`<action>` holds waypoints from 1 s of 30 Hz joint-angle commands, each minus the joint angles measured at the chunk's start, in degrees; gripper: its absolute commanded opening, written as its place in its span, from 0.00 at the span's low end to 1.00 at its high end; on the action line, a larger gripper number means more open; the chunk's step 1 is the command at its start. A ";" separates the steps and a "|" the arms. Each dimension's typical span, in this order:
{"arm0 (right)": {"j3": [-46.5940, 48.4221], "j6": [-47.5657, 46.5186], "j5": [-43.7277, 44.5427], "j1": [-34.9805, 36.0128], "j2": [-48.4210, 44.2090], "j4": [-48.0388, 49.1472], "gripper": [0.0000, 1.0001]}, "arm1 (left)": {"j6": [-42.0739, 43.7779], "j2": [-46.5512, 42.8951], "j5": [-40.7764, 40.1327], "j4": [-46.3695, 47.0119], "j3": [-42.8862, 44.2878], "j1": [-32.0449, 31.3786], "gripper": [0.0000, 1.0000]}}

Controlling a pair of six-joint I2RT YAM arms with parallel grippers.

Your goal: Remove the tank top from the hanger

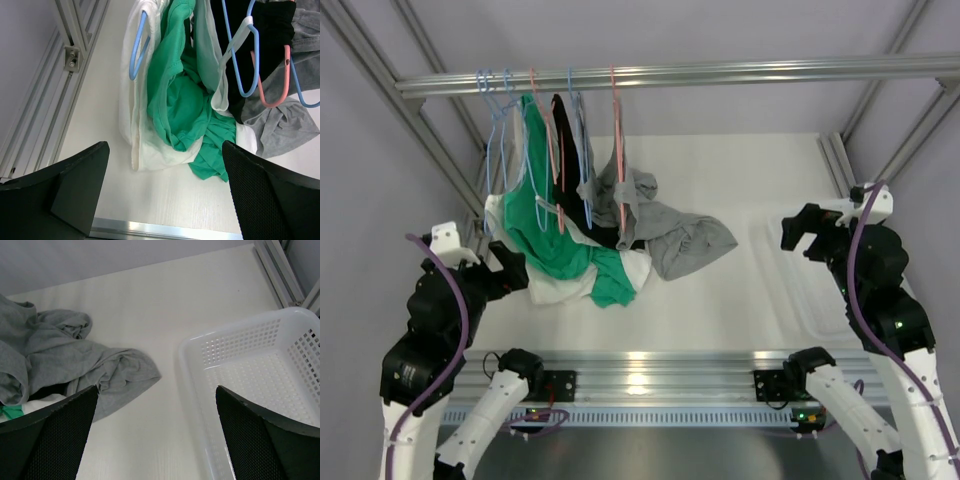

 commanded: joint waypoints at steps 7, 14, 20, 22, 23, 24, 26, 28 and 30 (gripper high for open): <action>2.50 -0.30 -0.60 0.75 0.74 -0.85 0.99 | 1.26 3.17 3.67 2.35 9.11 -0.26 0.99; 2.41 -0.30 -4.55 0.66 2.59 -0.68 0.99 | 3.73 19.69 15.53 1.47 30.37 0.35 0.99; 1.98 -0.83 -7.28 0.75 2.68 -0.76 0.99 | 3.03 39.56 24.77 0.15 54.01 -0.17 0.97; 1.62 -1.00 -7.37 0.66 2.42 -0.85 0.99 | 2.24 45.43 27.84 0.24 58.85 -0.17 0.95; 1.27 -1.09 -7.28 0.66 2.24 -0.77 0.99 | 2.15 47.47 28.64 0.24 62.79 -0.26 0.93; 1.10 -1.00 -7.19 0.75 2.15 -0.68 0.99 | 2.50 51.23 29.17 0.24 64.31 -0.61 0.92; 0.83 -1.00 -7.28 0.75 2.06 -0.76 0.99 | 2.67 53.89 25.51 0.41 66.34 -4.27 0.89; 0.66 -0.74 -7.63 0.66 2.41 -0.68 0.99 | 5.56 57.23 20.16 1.37 66.17 -8.32 0.90; 0.13 -0.65 -8.68 0.75 2.94 -0.68 0.99 | 7.32 59.17 9.69 1.38 66.61 -14.39 0.90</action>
